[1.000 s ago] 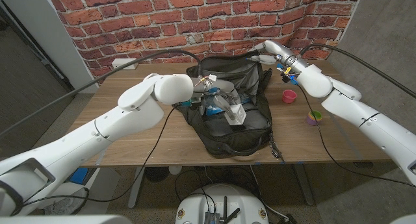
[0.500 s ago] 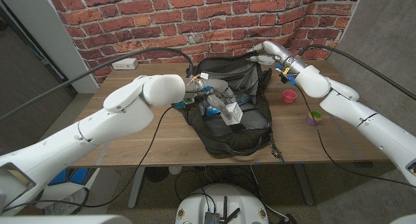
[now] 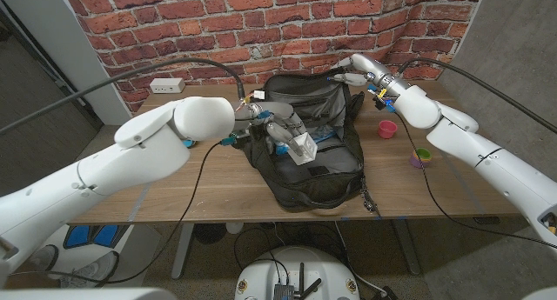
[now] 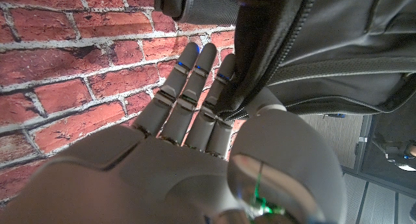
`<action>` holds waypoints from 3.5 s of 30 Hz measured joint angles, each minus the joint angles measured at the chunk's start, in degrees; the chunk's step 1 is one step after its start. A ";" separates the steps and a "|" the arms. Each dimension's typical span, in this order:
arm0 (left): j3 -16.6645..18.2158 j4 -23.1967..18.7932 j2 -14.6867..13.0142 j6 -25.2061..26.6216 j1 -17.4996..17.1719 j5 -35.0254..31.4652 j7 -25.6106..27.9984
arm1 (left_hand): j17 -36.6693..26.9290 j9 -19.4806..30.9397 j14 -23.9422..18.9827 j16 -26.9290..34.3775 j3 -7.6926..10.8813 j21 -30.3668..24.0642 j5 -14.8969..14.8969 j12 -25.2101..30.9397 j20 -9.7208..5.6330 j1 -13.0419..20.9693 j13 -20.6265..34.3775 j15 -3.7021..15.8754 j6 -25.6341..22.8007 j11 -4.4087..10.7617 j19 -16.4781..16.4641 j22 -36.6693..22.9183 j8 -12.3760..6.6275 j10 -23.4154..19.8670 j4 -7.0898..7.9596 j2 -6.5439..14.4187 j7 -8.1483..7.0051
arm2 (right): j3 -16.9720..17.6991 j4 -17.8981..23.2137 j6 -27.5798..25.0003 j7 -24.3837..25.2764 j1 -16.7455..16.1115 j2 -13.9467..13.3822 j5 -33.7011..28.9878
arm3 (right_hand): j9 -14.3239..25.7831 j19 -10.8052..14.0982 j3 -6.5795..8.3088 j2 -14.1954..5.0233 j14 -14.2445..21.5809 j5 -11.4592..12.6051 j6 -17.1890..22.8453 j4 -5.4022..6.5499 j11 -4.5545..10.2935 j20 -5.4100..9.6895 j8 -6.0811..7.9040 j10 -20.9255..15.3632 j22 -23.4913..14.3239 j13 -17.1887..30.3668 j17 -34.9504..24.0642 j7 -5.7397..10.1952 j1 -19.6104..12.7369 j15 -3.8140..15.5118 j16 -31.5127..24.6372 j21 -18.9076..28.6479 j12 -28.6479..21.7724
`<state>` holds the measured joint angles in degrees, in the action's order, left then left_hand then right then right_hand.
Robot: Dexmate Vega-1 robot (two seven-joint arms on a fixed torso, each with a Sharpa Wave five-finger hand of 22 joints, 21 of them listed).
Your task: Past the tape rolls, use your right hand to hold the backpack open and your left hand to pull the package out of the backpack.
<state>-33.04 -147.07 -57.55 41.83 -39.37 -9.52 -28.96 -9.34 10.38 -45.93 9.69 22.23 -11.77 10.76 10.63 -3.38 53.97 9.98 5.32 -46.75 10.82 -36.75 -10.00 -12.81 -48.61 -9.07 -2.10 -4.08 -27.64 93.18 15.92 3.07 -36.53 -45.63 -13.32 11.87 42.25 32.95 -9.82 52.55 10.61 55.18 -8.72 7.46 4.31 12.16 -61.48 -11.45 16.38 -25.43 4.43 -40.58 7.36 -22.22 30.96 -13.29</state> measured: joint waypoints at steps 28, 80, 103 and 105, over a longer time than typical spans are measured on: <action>4.89 -6.64 -8.67 12.41 0.55 16.58 11.26 | 0.00 0.00 -0.01 0.00 0.14 0.00 -0.01 -0.06 0.00 -0.89 0.00 0.00 0.33 0.10 -0.01 0.00 0.64 0.51 0.13 -0.02 0.08 | -0.06 -0.56 0.32 -0.38 0.20 -0.32 0.81 | -0.05 -0.10 0.13 0.01 0.00 -0.05 -0.10 0.13 0.00 0.10 -0.21 0.00 -0.01 -0.01 -0.22 0.10 -0.01 0.00 0.27 0.45 0.07; 13.95 4.28 -22.10 1.18 -1.37 29.21 12.23 | -0.01 0.00 -0.02 0.00 0.13 0.00 -0.01 -0.09 0.01 -1.75 -0.01 0.00 0.01 0.01 -0.01 0.01 1.43 0.44 0.12 0.16 -0.19 | 1.22 17.36 -21.56 0.35 -5.17 -1.23 0.05 | 0.00 -0.51 0.00 0.02 0.00 0.24 -0.02 0.00 -0.32 -0.11 -0.24 0.32 0.26 0.26 -0.76 0.02 0.00 0.00 0.27 1.78 0.44; 13.27 9.23 -23.48 -1.82 -1.13 26.09 8.46 | -0.01 0.00 -0.02 0.00 0.64 0.00 -0.01 -0.11 0.01 -1.69 0.04 0.00 0.03 0.00 -0.02 0.01 1.76 0.44 -0.02 0.23 -0.21 | 0.41 24.38 -32.65 3.18 -7.76 -0.94 -2.49 | -0.04 -1.03 0.21 0.04 0.00 0.23 -0.12 0.08 -0.43 -0.20 -0.28 0.43 0.26 0.54 -1.02 0.12 0.01 0.00 0.27 2.21 0.45; 13.42 9.51 -23.72 -2.16 -1.35 25.76 8.14 | -0.01 0.00 -0.02 0.00 0.64 0.00 -0.01 -0.11 0.01 -1.70 0.04 0.00 0.05 0.05 -0.02 0.01 1.74 0.50 -0.02 0.23 -0.22 | 0.60 25.60 -33.57 3.40 -8.37 -1.24 -2.67 | -0.04 -1.02 0.21 0.04 0.00 0.22 -0.21 0.08 -0.43 -0.21 -0.28 0.43 0.26 0.53 -1.02 0.21 0.01 0.00 0.55 2.21 0.49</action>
<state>-19.62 -137.56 -81.28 39.67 -40.72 16.24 -20.82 -9.35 10.38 -45.95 9.69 22.86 -11.77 10.74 10.52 -3.37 52.27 10.02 5.32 -46.71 10.88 -36.76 -9.99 -11.07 -48.11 -9.09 -1.87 -4.30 -27.04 118.78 -17.66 6.48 -44.90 -46.87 -15.98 11.83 41.23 33.16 -9.78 52.55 10.83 54.97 -8.64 7.03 4.10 11.88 -61.05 -11.19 16.91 -26.45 4.64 -40.57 7.36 -21.67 33.17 -12.81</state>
